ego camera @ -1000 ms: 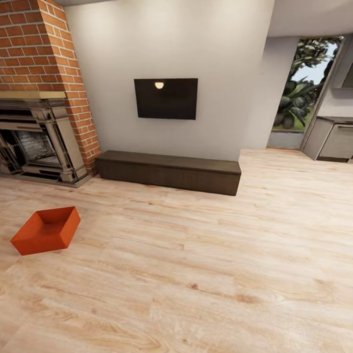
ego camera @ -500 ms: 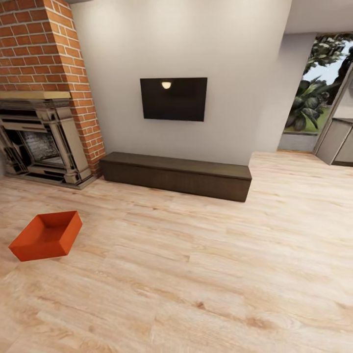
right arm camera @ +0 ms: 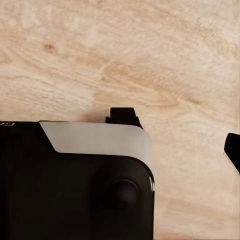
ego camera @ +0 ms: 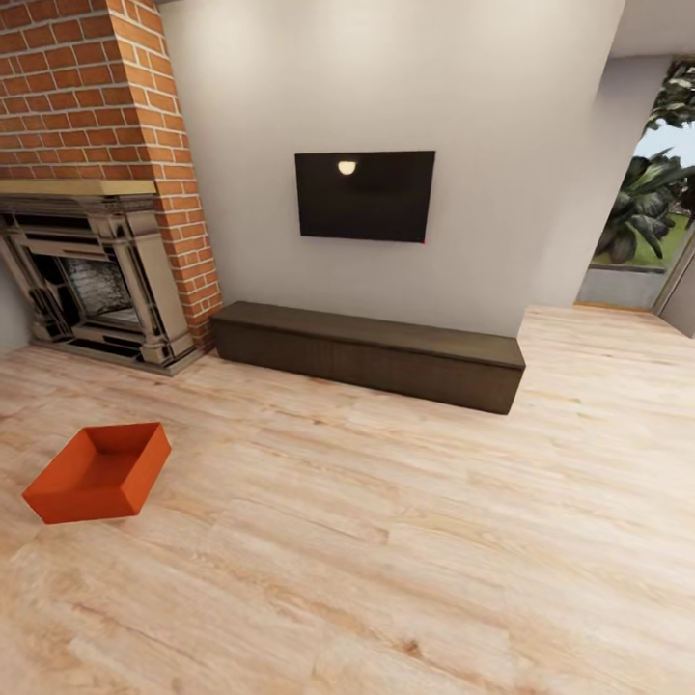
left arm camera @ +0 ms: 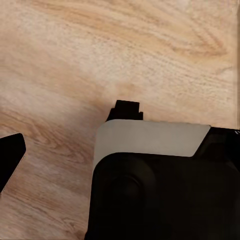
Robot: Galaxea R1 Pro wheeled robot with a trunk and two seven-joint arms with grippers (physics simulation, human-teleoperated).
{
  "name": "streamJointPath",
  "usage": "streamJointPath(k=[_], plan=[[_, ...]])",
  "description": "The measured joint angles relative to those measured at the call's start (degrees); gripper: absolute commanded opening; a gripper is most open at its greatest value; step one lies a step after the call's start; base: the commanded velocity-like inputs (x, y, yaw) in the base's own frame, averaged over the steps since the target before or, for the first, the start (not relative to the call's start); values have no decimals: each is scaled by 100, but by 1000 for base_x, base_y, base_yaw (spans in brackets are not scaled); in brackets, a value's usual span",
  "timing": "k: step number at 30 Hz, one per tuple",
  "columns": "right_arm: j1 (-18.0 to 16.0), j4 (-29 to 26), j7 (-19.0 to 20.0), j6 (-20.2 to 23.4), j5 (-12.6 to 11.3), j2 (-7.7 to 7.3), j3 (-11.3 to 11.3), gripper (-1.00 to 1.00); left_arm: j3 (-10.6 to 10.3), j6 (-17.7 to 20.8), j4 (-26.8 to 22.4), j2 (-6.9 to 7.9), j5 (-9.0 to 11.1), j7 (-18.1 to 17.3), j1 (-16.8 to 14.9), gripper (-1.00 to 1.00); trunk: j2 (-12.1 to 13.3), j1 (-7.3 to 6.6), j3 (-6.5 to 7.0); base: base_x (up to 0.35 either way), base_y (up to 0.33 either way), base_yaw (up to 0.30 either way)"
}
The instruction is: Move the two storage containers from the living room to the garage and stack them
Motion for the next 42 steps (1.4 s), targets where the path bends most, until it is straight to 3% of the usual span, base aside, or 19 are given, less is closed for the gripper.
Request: streamJointPath(k=[42], plan=[[0,0,0,3,2,2,-3,100,0,-5,0,4,0,0,0,100,0,0,0,324,0,0]])
